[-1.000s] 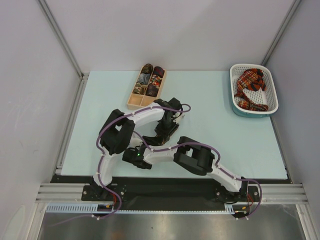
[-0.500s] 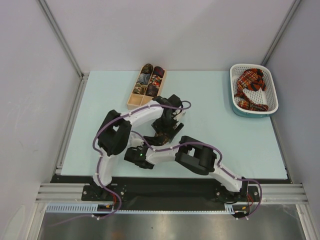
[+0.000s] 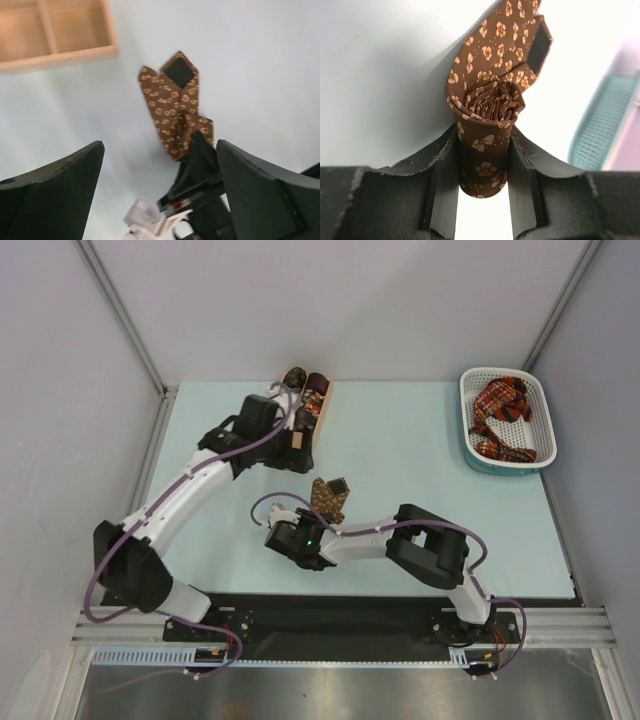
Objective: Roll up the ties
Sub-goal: Roll the tie, then place the rolled tie into the container
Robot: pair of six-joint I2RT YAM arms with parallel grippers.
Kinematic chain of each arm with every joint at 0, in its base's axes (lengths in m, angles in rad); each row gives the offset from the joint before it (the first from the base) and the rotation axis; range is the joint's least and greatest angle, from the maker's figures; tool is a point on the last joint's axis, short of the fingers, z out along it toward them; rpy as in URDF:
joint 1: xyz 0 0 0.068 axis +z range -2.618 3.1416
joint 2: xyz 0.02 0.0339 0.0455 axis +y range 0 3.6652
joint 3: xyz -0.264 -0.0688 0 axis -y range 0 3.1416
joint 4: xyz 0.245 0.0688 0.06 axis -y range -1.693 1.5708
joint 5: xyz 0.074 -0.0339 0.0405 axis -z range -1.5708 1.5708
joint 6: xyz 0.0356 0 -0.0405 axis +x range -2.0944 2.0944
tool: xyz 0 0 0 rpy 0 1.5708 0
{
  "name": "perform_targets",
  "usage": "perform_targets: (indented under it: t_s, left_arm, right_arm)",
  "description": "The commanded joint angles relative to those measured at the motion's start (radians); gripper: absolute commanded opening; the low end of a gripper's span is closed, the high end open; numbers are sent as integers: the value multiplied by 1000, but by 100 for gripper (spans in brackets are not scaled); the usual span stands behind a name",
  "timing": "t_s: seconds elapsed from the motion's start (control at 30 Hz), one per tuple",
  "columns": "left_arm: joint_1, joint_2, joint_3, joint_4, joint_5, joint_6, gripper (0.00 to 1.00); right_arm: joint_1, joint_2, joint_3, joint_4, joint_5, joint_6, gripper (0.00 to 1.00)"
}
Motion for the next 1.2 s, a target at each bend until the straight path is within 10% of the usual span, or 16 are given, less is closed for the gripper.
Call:
perform_targets:
  t_s: [0.0, 0.7, 1.17]
  left_arm:
    - [88, -105, -144, 135, 74, -111, 100]
    - [254, -319, -496, 413, 71, -254, 100]
    - [322, 37, -194, 393, -237, -188, 100]
  right_arm:
    - [-18, -105, -38, 79, -322, 28, 30]
    - [-475, -473, -247, 239, -1078, 315, 29]
    - [-666, -590, -80, -18, -1069, 437, 26]
